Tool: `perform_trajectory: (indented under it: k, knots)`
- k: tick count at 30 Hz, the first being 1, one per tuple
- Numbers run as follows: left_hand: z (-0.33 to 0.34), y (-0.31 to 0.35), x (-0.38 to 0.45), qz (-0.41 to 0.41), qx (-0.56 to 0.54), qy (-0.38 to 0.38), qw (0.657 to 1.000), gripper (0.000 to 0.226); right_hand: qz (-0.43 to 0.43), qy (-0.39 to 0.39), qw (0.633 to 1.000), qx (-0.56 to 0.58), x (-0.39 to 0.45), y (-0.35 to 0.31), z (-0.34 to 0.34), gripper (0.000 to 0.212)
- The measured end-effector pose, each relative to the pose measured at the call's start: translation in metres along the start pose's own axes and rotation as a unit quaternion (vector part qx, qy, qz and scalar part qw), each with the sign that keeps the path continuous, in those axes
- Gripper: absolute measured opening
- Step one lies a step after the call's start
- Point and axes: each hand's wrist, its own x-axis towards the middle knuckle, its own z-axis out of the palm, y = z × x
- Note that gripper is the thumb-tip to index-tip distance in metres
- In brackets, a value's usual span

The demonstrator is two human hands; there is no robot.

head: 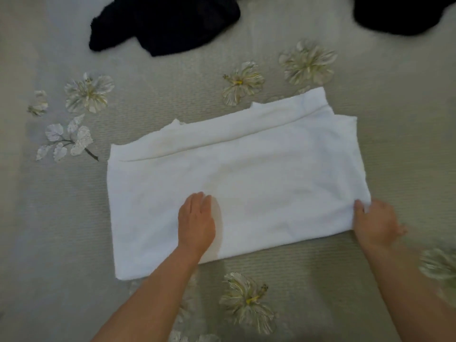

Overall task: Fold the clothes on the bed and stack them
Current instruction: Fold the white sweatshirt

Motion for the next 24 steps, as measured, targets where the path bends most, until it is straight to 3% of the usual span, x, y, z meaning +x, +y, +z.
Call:
perform_trajectory:
  k: [3, 7, 12, 14, 19, 21, 24]
  knots:
    - [-0.007, 0.054, 0.039, 0.1, 0.044, -0.01, 0.994, 0.05, 0.022, 0.022, 0.998, 0.046, 0.011, 0.008, 0.002, 0.028]
    - [-0.027, 0.127, 0.094, 0.215, 0.066, 0.002, 0.974, 0.048, 0.032, 0.039, 0.991, 0.121, 0.021, 0.024, 0.005, 0.025]
    - [-0.049, 0.215, 0.159, 0.35, 0.144, 0.022, 0.925, 0.054, 0.068, 0.036, 0.987, 0.141, 0.015, 0.03, 0.003, 0.016]
    - [-0.051, 0.249, 0.186, 0.376, 0.2, 0.014, 0.905, 0.063, 0.059, 0.036, 0.989, 0.134, 0.016, 0.028, 0.003, 0.024]
    - [-0.053, 0.305, 0.24, 0.394, 0.337, -0.091, 0.85, 0.077, 0.055, -0.089, 0.991, 0.083, 0.032, 0.032, -0.001, 0.04]
    - [-0.049, 0.312, 0.249, 0.408, 0.364, -0.123, 0.828, 0.071, 0.045, -0.126, 0.988, 0.07, 0.04, 0.034, -0.001, 0.036]
    - [-0.051, 0.309, 0.252, 0.423, 0.318, -0.135, 0.838, 0.044, 0.034, -0.175, 0.981, 0.081, 0.048, 0.033, -0.003, 0.027]
